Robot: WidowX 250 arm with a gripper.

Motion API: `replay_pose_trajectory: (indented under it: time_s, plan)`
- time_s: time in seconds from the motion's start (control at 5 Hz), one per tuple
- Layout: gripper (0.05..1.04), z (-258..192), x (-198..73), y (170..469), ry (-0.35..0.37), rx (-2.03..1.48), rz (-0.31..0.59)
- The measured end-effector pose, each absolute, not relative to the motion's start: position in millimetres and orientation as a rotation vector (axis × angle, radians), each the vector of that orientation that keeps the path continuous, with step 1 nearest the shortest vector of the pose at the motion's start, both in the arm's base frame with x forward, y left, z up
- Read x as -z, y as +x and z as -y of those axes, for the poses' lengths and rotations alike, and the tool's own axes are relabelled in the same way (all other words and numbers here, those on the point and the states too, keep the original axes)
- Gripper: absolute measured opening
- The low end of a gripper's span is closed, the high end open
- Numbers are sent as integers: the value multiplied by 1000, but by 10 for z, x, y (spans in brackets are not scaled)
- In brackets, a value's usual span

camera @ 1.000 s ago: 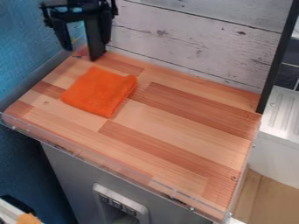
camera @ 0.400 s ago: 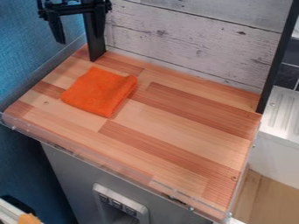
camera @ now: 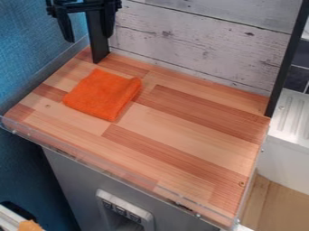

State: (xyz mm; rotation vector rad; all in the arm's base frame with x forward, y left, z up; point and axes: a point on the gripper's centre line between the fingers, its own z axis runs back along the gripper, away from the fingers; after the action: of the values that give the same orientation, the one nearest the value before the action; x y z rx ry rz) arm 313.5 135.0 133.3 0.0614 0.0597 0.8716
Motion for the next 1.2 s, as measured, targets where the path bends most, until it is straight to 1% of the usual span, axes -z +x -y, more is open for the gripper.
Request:
replay_pose_trajectory:
  time_s: [0.2, 0.4, 0.6, 0.8, 1.0, 1.2]
  plan:
    - [951, -1324, -1312, 3188, 34, -869, -76]
    - [671, -1295, -1159, 3245, 3, -849, -98]
    - [371, -1275, -991, 3327, -34, -829, -100]
    - [158, -1238, -898, 3382, -75, -816, -74]
    - [67, -1195, -742, 3385, -106, -803, -44]
    - [61, -1212, -535, 3299, -120, -816, -28]
